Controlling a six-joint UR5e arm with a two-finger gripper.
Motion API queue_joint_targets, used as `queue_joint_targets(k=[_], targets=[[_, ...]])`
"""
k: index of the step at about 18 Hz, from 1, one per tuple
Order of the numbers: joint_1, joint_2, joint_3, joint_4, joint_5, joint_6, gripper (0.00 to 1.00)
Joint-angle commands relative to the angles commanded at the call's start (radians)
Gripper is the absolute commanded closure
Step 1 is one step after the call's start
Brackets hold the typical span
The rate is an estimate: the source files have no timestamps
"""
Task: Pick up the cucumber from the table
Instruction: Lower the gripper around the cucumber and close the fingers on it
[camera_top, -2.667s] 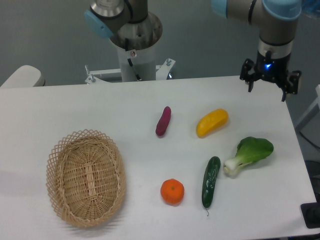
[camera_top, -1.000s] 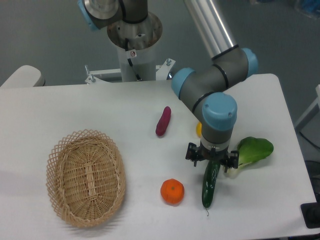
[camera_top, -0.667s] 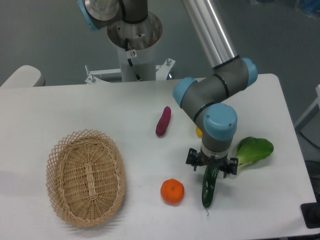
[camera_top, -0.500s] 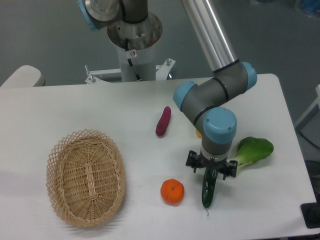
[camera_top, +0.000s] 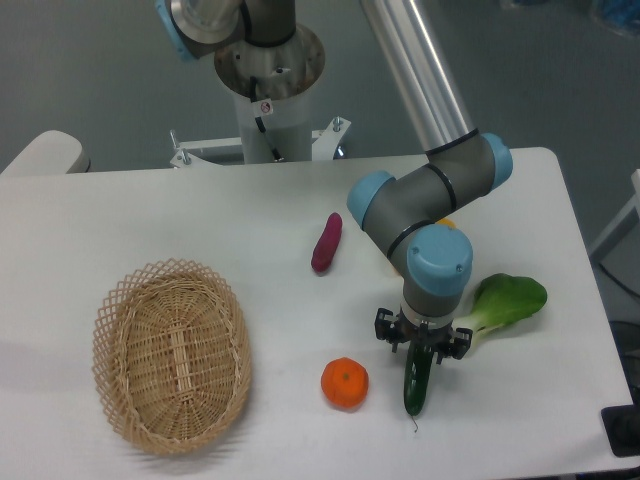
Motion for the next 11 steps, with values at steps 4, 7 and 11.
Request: queue_joint_targets(k=[4,7,11], targets=[[0.0,0.005,0.005,0.0,0.0,0.002,0.7],[0.0,0.008,0.009,-0.002,-0.002,0.003,0.72],[0.0,0.028,0.025,-0.008,-0.003,0.005,0.76]])
